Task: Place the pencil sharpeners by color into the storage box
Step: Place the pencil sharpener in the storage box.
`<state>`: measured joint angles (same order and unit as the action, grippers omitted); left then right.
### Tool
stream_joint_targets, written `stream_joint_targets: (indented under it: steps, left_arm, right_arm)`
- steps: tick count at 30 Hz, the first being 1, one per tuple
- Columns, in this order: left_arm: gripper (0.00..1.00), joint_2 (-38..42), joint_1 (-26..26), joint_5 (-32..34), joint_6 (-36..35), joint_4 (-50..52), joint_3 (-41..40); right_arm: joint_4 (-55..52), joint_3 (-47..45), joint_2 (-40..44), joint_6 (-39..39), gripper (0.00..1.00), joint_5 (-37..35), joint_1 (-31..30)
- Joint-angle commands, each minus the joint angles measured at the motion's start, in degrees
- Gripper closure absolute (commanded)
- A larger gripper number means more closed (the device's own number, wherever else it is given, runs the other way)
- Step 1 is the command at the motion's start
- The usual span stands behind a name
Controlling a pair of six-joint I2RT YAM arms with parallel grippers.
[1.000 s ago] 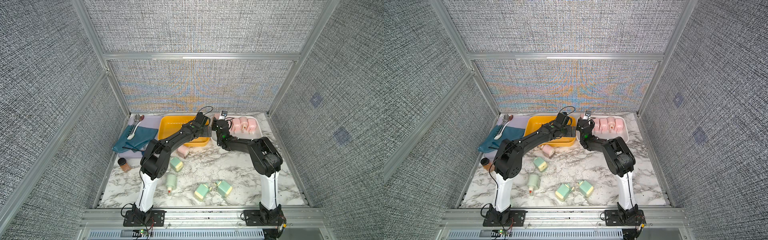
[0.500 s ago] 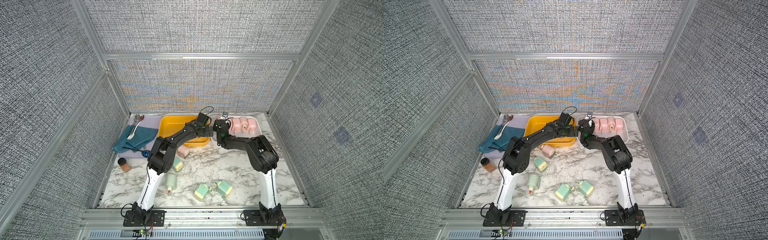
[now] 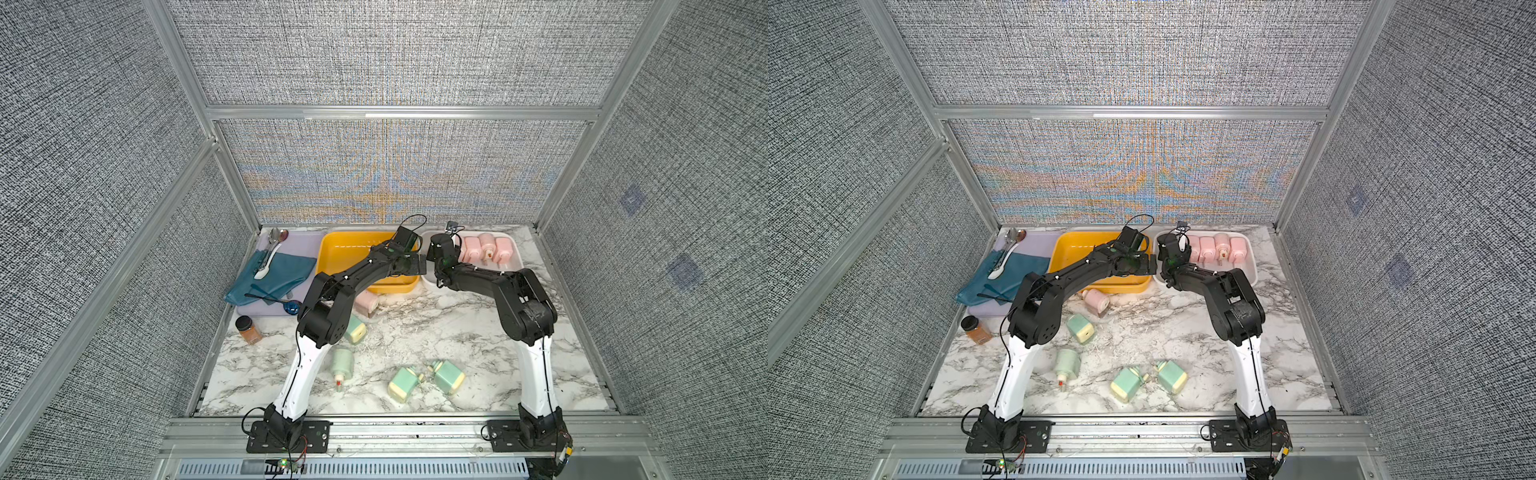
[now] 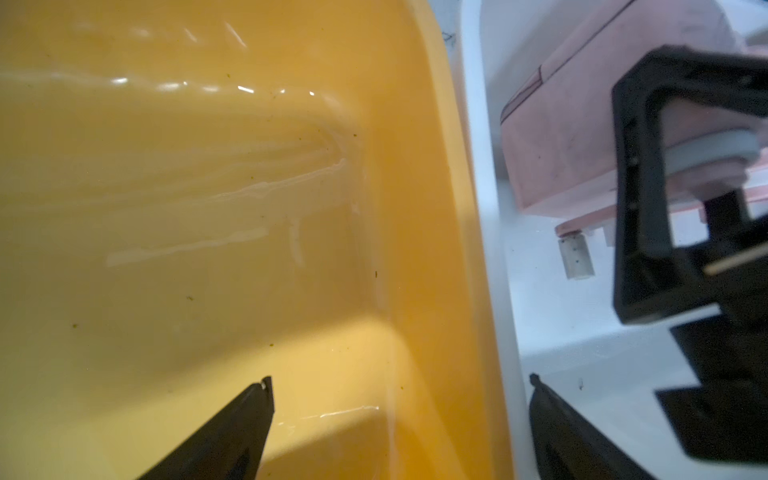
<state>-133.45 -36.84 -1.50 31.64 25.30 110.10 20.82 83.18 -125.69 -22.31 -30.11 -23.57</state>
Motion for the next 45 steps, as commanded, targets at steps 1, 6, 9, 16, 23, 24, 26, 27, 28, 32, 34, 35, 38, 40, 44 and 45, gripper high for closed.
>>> stream_joint_targets:
  steps: [1, 6, 9, 16, 23, 24, 26, 27, 28, 32, 34, 35, 38, 40, 44, 45]
  left_arm:
    - [0.01, -0.6, 0.2, 0.0, 0.4, 0.4, 0.2]
    - [0.01, -0.5, 0.3, -0.1, 0.5, 0.4, -0.1]
    - [0.01, -0.7, 0.3, -0.3, 0.5, 0.3, -0.1]
    - [0.01, -0.7, 0.7, -0.8, 1.1, 0.1, -0.8]
    - [0.01, -0.5, 0.9, -0.9, 1.1, 0.2, -1.4]
    - [0.01, -0.6, 0.9, -1.0, 1.2, 0.1, -1.3]
    - [0.01, -0.7, 1.0, -1.1, 1.4, 0.1, -1.4]
    - [0.01, -0.7, 1.0, -1.2, 1.4, 0.1, -1.4]
    - [0.01, -0.8, 0.9, -1.2, 1.4, 0.2, -1.5]
    - [0.01, -0.9, 1.0, -1.4, 1.6, 0.2, -1.2]
    - [0.01, -1.1, 1.1, -1.6, 1.6, 0.2, -1.3]
    - [0.01, -1.1, 1.1, -1.7, 1.7, 0.2, -1.2]
    - [0.01, -1.1, 1.0, -1.5, 1.7, 0.2, -1.3]
    - [0.01, -1.1, 1.1, -1.3, 1.7, 0.3, -1.4]
    - [0.01, -1.2, 1.2, -1.0, 1.8, 0.6, -1.5]
    - [0.01, -1.3, 1.2, -1.0, 1.8, 0.6, -1.5]
  right_arm:
    - [-2.7, 0.8, -0.4, -0.7, 0.65, 0.6, 0.4]
    - [-3.9, 1.5, -0.6, -1.1, 0.56, 1.3, 0.8]
    - [-4.5, 2.6, -1.2, -0.4, 0.52, 1.5, 0.8]
    - [-6.5, 4.8, -2.3, -0.1, 0.4, 1.8, 0.8]
    - [-5.4, 3.5, -1.5, 0.6, 0.34, 1.8, 0.6]
    - [-5.3, 3.4, -1.5, 0.7, 0.34, 1.8, 0.6]
    - [-5.2, 3.5, -1.4, 0.9, 0.33, 1.8, 0.5]
    - [-5.2, 3.5, -1.3, 1.0, 0.33, 1.7, 0.5]
    - [-5.2, 3.5, -1.2, 1.2, 0.33, 1.5, 0.4]
    - [-5.9, 3.8, -1.1, 0.8, 0.34, -0.3, 0.3]
    - [-6.4, 4.0, -1.2, 0.8, 0.35, -0.7, 0.3]
    - [-6.6, 4.1, -1.2, 0.9, 0.36, -0.9, 0.3]
    - [-6.9, 4.0, -1.0, 1.4, 0.41, -1.6, 0.4]
    - [-6.4, 4.0, -0.9, 2.6, 0.42, -2.3, 0.4]
    - [-6.7, 4.6, -1.3, 4.7, 0.41, -3.6, 0.3]
    - [-6.6, 4.7, -1.4, 5.0, 0.41, -3.7, 0.4]
